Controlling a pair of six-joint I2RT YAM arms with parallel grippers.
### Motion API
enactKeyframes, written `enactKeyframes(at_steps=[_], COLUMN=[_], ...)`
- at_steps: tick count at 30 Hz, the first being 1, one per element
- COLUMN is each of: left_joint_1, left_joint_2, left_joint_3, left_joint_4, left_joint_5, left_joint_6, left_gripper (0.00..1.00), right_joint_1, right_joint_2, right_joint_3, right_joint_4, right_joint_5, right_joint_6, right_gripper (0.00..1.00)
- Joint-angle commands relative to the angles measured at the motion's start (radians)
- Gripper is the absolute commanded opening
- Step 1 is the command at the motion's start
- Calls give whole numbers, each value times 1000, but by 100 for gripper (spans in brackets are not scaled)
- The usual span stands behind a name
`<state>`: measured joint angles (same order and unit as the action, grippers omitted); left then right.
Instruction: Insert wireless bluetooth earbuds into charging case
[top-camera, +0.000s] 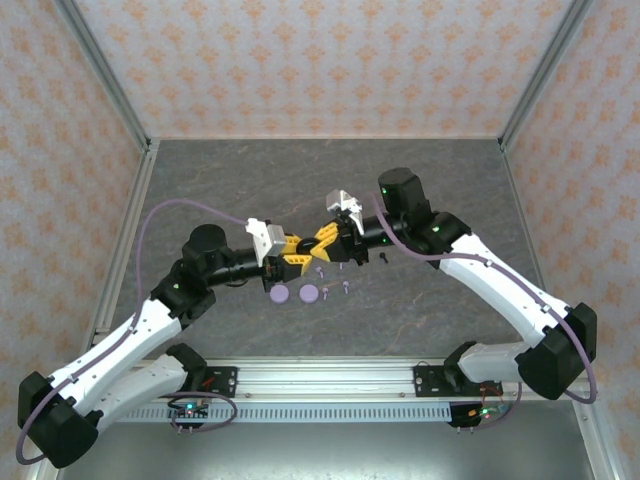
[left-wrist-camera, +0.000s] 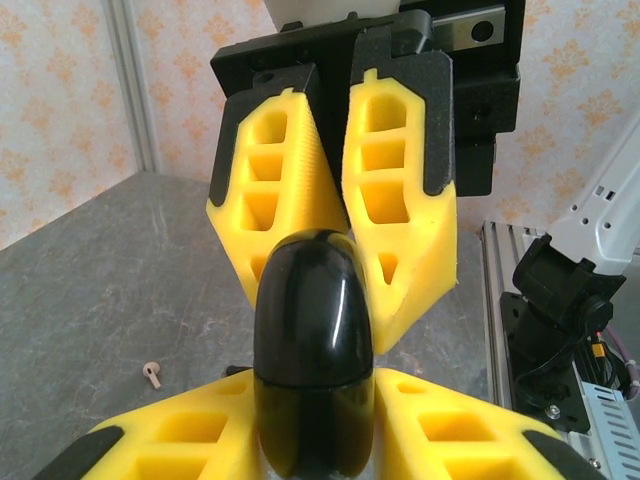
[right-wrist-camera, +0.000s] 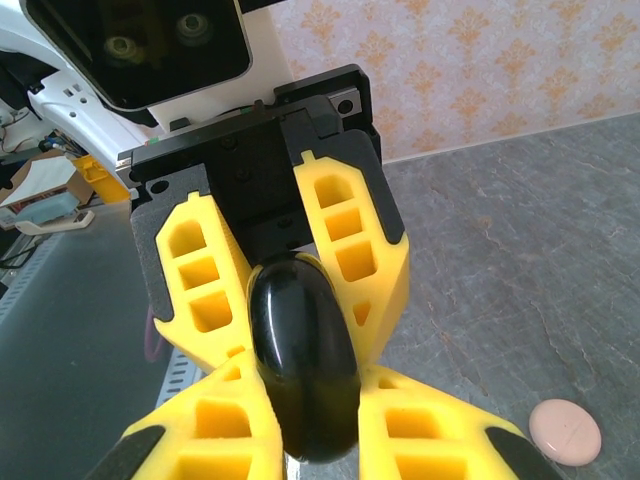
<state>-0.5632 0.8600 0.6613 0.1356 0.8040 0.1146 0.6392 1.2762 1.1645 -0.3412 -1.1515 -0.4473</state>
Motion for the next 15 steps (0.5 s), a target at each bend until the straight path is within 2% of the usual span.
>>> enactKeyframes(at_steps=[1, 8, 15], left_joint_1=[-1, -2, -3], left_joint_2=[-1, -1, 2], left_joint_3=[37, 41, 46], left_joint_4=[5, 6, 3], left_joint_5=[-6, -6, 0], left_joint_6=[5, 1, -2], left_gripper=[33, 35, 31], right_joint_1=[8, 8, 9], right_joint_2=[-18, -14, -2], right_joint_3=[30, 27, 39], right_joint_4=[-17, -30, -54], right_joint_5=[-8, -8, -12], right_joint_6=[-28, -38, -51], right_gripper=[16, 16, 16])
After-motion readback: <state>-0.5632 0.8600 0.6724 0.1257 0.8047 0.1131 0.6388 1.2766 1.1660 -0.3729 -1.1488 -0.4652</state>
